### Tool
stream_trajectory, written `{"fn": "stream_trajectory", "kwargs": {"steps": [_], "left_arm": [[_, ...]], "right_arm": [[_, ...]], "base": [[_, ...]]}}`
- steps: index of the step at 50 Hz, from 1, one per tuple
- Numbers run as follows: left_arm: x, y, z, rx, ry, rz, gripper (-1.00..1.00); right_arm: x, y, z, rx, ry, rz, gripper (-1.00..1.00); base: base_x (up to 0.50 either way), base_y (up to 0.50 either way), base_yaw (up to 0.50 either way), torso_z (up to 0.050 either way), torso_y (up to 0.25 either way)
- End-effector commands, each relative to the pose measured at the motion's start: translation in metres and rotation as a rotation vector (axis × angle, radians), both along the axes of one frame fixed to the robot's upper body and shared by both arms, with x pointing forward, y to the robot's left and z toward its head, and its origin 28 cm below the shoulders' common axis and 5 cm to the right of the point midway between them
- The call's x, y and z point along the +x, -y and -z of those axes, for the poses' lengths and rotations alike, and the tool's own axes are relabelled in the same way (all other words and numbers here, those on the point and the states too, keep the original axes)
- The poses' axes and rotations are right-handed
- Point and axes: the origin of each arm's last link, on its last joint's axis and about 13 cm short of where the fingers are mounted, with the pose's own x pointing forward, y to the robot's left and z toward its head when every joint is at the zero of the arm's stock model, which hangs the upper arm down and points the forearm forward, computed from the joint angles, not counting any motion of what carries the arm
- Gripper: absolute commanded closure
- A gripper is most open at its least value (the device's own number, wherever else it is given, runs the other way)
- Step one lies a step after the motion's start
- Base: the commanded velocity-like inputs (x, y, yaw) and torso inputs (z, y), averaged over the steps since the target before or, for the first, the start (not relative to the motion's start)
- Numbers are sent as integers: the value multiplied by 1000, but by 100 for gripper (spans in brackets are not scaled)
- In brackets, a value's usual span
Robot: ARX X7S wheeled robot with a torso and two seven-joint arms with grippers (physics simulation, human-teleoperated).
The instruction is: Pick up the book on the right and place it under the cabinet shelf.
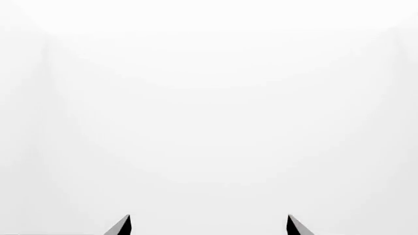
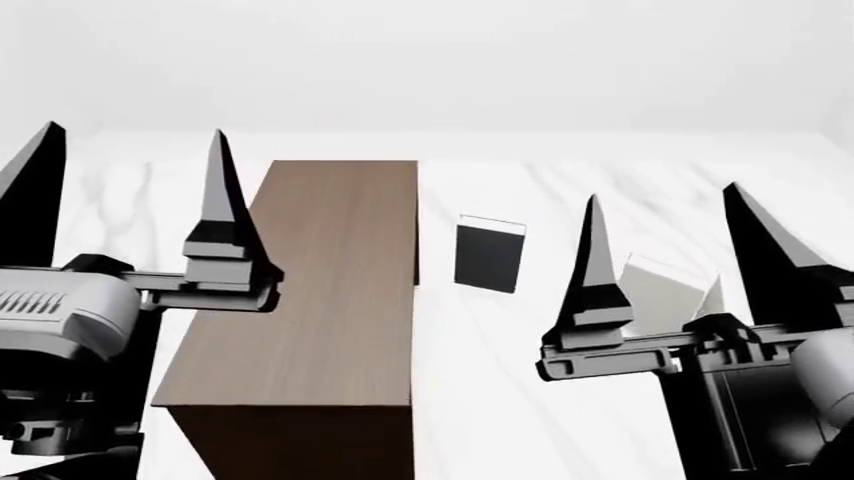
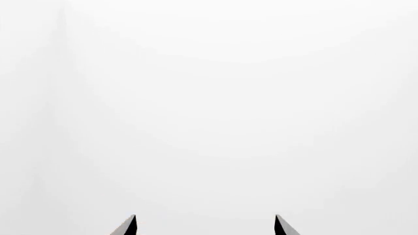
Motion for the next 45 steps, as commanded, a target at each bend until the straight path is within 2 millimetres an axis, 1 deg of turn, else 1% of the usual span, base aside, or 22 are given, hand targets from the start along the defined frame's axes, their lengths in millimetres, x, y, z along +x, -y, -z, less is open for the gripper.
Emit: {"fn": "stream_trajectory", "kwargs": {"steps": [1,7,10,19,33,37,39,41,43,45], "left_arm": [[0,-1,0,-3,-11,-6,-100],[1,1,3,26,-29,-21,-100],[-1,0,3,11,-43,-5,-100],[-6,0,1,4,-24,15,-100],[-7,0,-1,-3,-13,6,-100],[-6,1,0,16,-31,1,-100],[-5,1,0,26,-35,-1,-100],[-6,1,0,31,-33,-4,-100],[-6,1,-1,34,-32,-4,-100],[-7,1,-2,33,-30,-5,-100]], "right_arm": [[-1,-1,1,5,-2,-6,-100],[-1,0,0,28,-1,-9,-100],[0,1,0,50,-24,-3,-100],[1,1,0,66,-31,-5,-100],[1,2,0,80,-31,-3,-100],[1,2,-2,82,-39,2,-100],[0,3,-4,81,-49,6,-100],[-3,6,-11,58,-62,17,-100],[-5,11,-22,45,-79,44,-100],[-8,18,-38,41,-79,72,-100]], "base": [[500,0,0,0,0],[500,0,0,0,2],[500,-10,0,0,3],[0,0,0,0,-8],[0,0,0,0,-249],[0,0,0,0,0],[0,0,0,0,0],[0,0,0,0,0],[0,0,0,0,0],[0,0,0,0,0]]}}
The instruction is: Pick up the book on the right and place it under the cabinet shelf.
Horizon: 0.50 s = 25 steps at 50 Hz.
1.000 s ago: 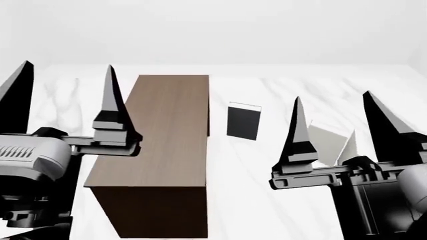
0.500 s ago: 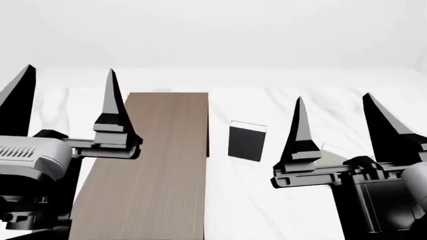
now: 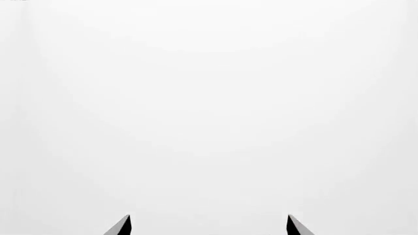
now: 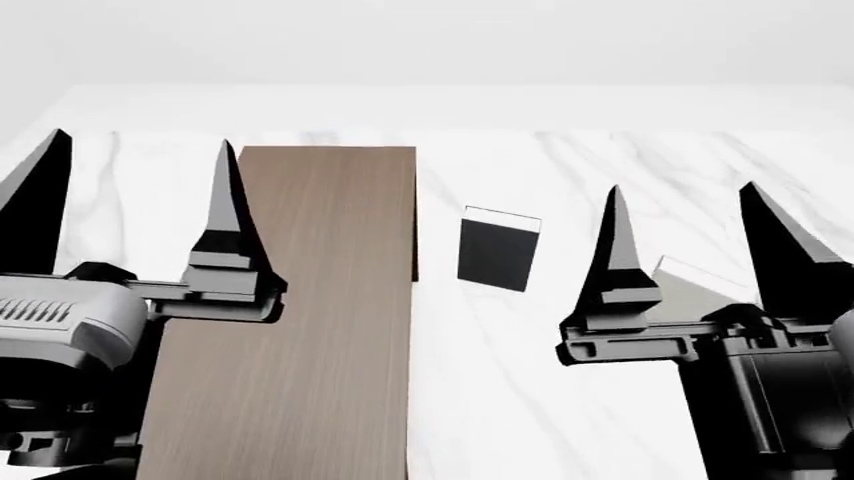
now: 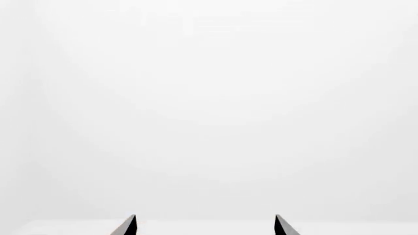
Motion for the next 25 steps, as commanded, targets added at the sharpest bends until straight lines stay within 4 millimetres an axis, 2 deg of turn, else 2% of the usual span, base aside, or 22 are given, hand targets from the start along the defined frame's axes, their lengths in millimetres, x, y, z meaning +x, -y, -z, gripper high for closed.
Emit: {"fn": "stream_trajectory", "kwargs": {"steps": [1,4,10,25], "left_arm": [[-1,0,-2,15,-1,-8,-100],[-3,-1,-3,11,4,-9,-100],[-4,-2,-5,10,11,-13,-100],[-8,-3,-8,10,28,-12,-100]], "right_arm": [[-9,16,-37,-28,-33,74,-100],[-16,27,-56,-25,-63,116,-100],[-26,47,-81,-39,-144,202,-100],[-54,80,-126,-140,-351,333,-100]], "base": [[0,0,0,0,0],[0,0,0,0,0],[0,0,0,0,0],[0,0,0,0,0]]}}
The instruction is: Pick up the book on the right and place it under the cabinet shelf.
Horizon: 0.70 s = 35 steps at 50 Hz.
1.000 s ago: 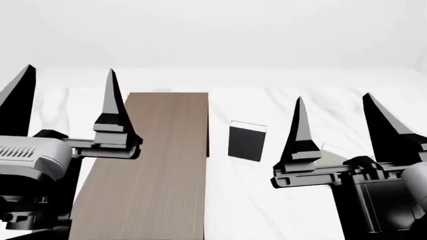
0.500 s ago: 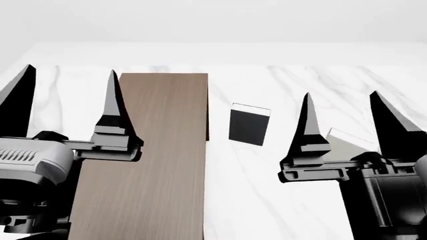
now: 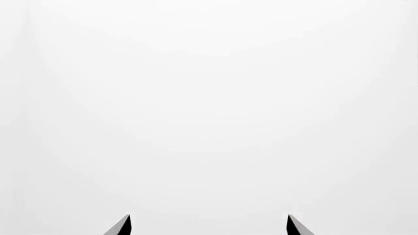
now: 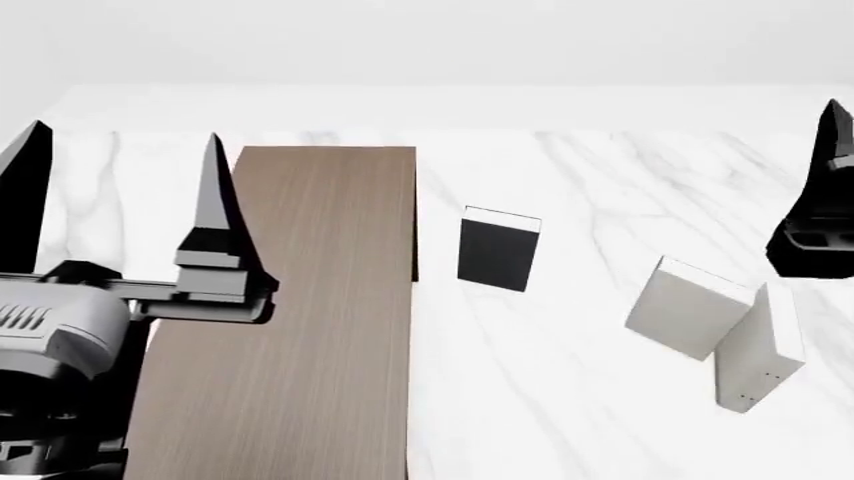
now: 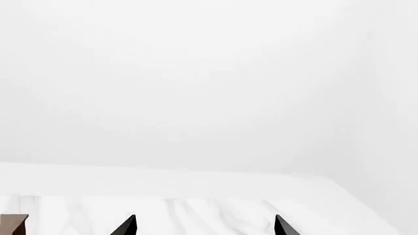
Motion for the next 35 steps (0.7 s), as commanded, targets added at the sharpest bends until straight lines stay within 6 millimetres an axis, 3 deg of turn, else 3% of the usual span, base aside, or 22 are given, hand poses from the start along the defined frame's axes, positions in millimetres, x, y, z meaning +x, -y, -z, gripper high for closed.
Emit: {"fn": "stream_trajectory", "kwargs": {"steps": [1,15,25,35], "left_arm": [[-4,-1,-3,2,14,-6,-100],[-7,-1,-7,11,33,-31,-100],[-8,-3,-8,2,32,-31,-100],[-9,-3,-9,3,34,-33,-100]], "right_arm": [[-31,24,-35,-13,-132,96,-100],[-42,47,-67,16,-220,217,-100],[-39,61,-75,27,-275,261,-100],[-23,69,-66,37,-398,260,-100]], "base": [[0,0,0,0,0],[0,0,0,0,0],[0,0,0,0,0],[0,0,0,0,0]]}}
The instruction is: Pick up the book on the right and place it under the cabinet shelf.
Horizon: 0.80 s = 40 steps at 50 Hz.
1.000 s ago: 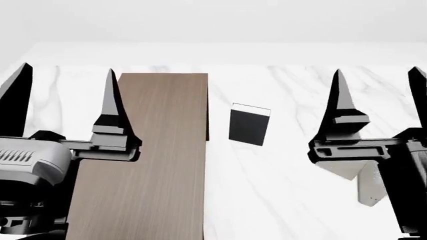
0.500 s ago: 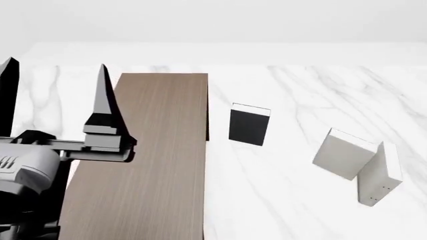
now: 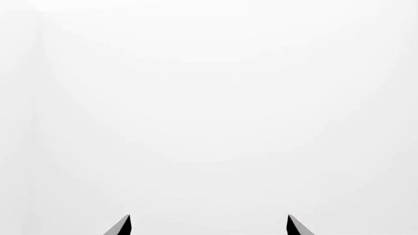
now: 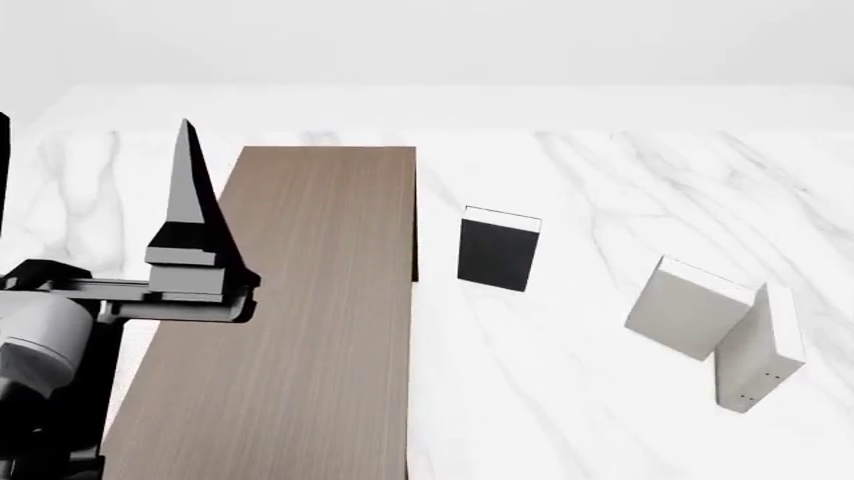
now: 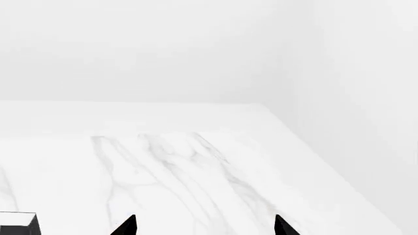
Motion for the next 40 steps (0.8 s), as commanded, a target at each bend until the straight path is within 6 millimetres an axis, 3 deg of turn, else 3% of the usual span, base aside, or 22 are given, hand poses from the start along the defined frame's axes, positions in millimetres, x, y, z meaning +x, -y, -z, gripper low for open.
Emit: {"fn": "stream_trajectory", "kwargs": {"steps": [1,40], "left_arm": [[-2,-1,-1,-1,0,-4,-100],[-1,-1,0,-5,-5,0,-100]], "right_arm": [[11,12,4,23,-116,4,-100],[64,24,49,174,-310,13,-100]], "base": [[0,0,0,0,0],[0,0,0,0,0]]}}
